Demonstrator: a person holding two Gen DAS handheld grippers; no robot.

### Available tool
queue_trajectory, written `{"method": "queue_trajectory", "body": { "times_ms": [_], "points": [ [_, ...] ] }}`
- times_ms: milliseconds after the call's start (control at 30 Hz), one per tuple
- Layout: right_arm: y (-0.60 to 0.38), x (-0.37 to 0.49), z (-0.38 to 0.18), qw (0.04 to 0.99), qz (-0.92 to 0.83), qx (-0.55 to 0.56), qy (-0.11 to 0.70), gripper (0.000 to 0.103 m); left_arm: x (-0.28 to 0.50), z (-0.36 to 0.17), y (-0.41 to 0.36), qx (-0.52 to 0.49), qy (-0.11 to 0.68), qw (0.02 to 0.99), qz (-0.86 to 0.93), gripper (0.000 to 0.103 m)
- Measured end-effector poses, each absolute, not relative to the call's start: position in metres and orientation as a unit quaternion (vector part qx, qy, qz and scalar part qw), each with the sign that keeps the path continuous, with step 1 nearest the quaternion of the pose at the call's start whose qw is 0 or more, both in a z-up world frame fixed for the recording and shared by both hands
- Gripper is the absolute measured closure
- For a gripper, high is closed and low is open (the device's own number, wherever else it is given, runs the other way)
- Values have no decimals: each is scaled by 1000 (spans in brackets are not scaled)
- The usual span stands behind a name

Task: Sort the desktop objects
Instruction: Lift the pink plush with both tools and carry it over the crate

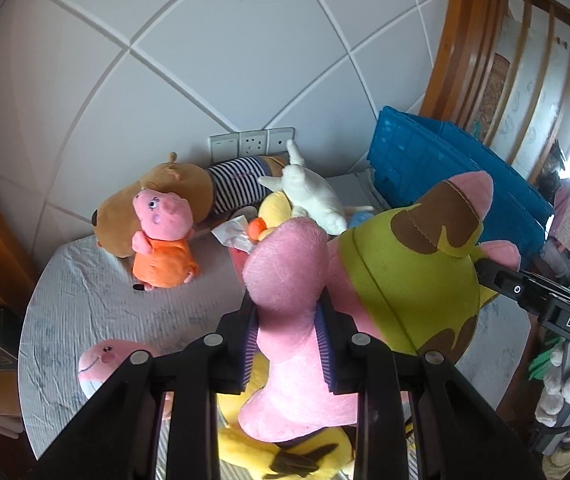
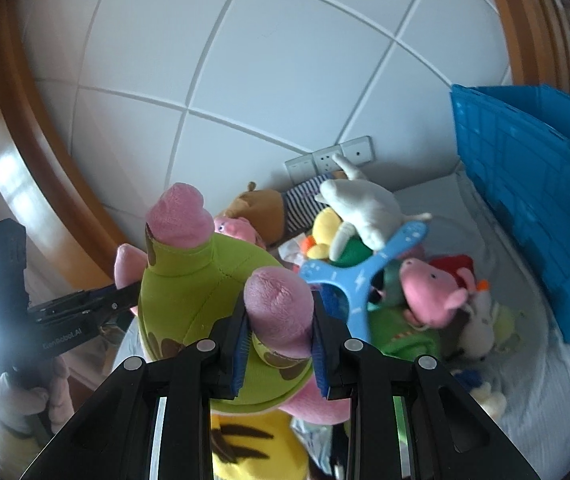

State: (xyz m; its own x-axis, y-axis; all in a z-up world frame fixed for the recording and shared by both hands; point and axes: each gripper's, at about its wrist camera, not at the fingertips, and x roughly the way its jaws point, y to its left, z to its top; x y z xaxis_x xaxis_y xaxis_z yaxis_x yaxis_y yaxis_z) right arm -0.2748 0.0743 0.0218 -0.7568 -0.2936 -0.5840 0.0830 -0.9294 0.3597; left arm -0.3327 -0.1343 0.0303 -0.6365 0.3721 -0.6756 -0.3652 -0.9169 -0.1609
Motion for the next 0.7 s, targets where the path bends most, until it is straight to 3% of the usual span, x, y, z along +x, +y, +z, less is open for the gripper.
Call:
{"method": "queue_trajectory", "body": {
  "times_ms": [700],
  "points": [
    [241,-275,73,157,-929,312,-121,77,-314,68,16,-348,-13,187,919,77]
  ]
}}
